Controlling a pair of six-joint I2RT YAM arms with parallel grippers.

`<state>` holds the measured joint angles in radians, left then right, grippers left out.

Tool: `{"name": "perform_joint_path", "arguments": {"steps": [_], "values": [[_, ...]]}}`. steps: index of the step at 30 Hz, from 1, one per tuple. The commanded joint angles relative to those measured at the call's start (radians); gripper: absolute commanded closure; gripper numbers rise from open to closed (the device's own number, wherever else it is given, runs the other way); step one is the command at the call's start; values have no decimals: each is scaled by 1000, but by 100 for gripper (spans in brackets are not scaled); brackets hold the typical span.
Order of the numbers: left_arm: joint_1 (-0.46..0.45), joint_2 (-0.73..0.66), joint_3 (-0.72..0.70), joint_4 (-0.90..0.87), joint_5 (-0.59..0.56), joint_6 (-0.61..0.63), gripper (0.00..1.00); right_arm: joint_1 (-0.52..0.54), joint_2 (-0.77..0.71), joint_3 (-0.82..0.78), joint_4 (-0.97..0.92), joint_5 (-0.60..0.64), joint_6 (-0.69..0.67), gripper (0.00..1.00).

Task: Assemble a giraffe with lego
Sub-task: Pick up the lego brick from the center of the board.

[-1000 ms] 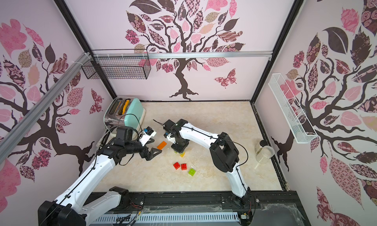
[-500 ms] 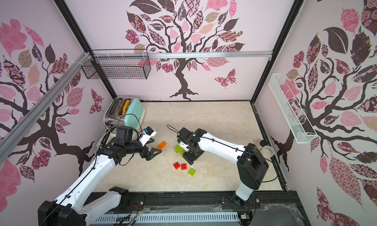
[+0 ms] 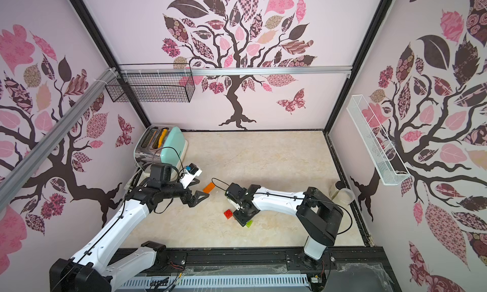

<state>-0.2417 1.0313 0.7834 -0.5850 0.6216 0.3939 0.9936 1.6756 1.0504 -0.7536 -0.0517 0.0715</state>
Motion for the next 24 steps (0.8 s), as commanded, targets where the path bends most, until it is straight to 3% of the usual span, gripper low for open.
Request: {"name": "perform_joint_path", "arguments": {"steps": [1,17,24], "values": [[5,7,-7,11,9,13,2,7,22,9,15,21,12,47],[6,29,-8,23,13,9,2,28,-28,-54,-49,59,13,53],[8,26,-12,25,10,9,2,28,-46,-49,-70,50,12,73]]}}
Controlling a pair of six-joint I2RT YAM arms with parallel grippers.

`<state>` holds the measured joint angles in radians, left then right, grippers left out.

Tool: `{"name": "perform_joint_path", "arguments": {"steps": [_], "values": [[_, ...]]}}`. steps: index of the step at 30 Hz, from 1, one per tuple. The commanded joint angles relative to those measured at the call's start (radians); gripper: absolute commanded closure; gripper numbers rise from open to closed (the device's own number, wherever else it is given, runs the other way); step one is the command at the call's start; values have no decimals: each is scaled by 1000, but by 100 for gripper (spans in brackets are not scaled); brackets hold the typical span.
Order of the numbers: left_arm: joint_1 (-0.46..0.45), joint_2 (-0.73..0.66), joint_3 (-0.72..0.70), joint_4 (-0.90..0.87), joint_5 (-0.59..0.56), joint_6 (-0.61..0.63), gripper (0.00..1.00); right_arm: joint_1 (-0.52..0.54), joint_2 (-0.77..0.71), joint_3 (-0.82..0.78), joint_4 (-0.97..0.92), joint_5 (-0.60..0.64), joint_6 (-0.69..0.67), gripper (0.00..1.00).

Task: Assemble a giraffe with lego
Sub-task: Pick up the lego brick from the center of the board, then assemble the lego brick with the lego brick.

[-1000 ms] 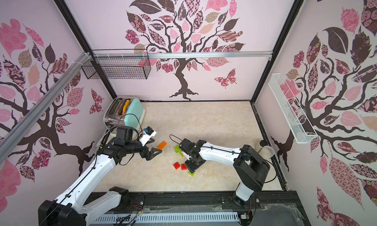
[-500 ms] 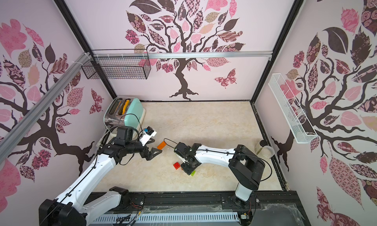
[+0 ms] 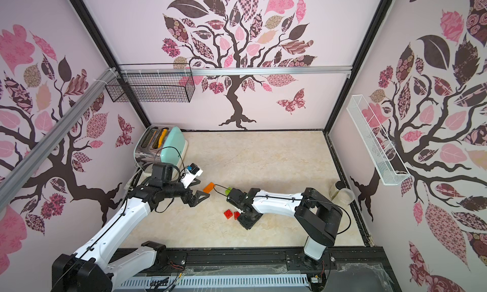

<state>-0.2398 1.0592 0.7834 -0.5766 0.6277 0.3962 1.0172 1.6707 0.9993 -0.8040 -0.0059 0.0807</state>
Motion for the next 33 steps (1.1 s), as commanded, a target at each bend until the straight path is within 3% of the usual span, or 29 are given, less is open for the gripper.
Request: {"name": "perform_joint_path", "arguments": {"steps": [1,8,19,24,33], "values": [[5,-4,-11,13,12,5,2,4,-44,11,-31,6,0,75],[10,-10,-18,18,16,7,2,-6,-29,237,-212,69,-88,79],[9,-28,-8,-6,18,11,2,-85,293,792,-478,94,-188,81],[4,-38,-17,1,28,6,2,-122,354,876,-519,95,-229,81],[3,-35,-17,-6,20,18,2,-133,387,889,-509,30,-260,81]]}}
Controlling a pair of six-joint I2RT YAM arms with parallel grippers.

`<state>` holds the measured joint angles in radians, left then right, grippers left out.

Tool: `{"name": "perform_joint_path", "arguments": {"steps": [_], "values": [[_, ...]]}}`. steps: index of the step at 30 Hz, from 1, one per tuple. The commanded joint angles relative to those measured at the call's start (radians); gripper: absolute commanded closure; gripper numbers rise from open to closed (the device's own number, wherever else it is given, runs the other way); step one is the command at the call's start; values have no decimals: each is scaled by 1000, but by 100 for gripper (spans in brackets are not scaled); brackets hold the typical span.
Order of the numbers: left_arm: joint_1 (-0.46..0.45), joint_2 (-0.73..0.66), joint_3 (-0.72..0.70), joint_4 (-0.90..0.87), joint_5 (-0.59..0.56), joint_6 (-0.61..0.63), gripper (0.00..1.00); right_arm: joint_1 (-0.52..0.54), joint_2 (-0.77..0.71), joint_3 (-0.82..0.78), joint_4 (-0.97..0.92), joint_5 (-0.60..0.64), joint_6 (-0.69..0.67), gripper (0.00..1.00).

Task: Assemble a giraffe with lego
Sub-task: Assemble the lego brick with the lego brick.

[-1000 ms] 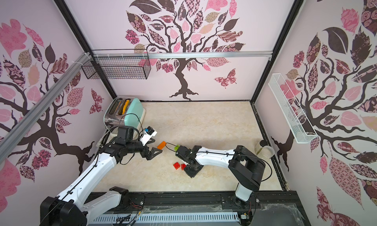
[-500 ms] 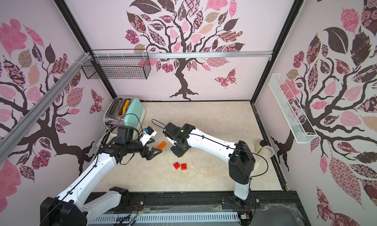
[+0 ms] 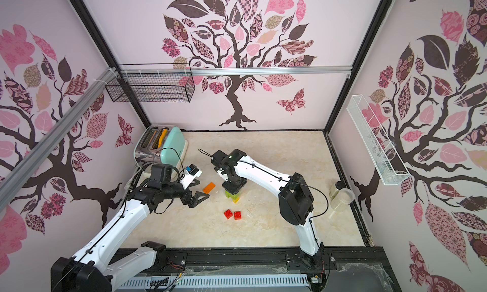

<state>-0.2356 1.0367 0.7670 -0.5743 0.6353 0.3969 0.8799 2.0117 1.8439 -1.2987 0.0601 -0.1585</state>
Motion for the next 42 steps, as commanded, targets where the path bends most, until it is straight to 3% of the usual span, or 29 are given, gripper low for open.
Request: {"name": "perform_joint_path", "arguments": {"steps": [1,23,32,42], "values": [[-1,-12,-3,-4,9,18,2,4,50,50,-14,-38,-21,81],[-3,-9,-8,6,15,17,2,-10,150,108,-42,-36,-11,80],[-11,-8,-7,7,25,13,2,-15,167,51,-18,-27,2,80],[-20,-18,8,-19,18,21,2,-15,188,54,-8,-41,-2,68]]}}
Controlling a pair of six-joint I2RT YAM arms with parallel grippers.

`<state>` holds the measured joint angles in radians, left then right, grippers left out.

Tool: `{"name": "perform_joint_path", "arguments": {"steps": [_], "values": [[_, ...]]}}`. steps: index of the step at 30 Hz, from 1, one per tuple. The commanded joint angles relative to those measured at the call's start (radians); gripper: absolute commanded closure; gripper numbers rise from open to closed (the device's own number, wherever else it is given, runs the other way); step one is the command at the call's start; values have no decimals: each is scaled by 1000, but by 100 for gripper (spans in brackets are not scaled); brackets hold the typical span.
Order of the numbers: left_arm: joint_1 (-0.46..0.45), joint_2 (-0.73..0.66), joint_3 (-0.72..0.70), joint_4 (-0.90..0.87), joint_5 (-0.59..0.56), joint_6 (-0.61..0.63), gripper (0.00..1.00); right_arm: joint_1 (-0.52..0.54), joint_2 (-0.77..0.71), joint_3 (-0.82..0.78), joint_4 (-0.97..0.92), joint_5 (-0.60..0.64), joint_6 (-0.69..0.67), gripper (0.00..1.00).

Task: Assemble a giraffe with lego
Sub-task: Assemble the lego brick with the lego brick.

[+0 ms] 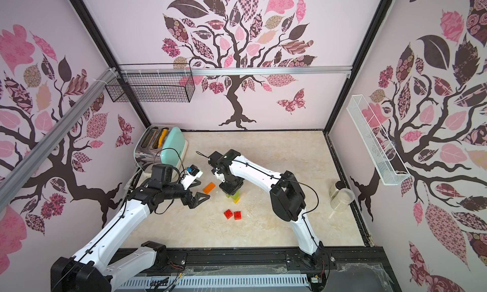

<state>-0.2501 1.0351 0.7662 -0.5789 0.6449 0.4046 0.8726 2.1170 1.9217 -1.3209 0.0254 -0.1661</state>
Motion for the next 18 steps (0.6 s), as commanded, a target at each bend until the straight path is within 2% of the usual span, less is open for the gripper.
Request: {"name": "perform_joint_path", "arguments": {"steps": [1,3,8,11,14,18], "values": [[-5,-16,6,-10,1,17,2,-7,81,-24,10,5,5,66],[-7,-17,-8,10,4,9,2,-7,62,-14,-5,4,2,62],[-6,-20,5,-14,5,18,2,-7,-141,-49,16,-37,-10,46],[-5,-22,-11,11,10,11,2,0,-289,-205,108,-58,-10,38],[5,-27,5,-16,16,13,2,18,-404,-462,287,-112,-2,34],[13,-25,-11,10,10,10,2,46,-432,-691,501,-105,26,33]]}}
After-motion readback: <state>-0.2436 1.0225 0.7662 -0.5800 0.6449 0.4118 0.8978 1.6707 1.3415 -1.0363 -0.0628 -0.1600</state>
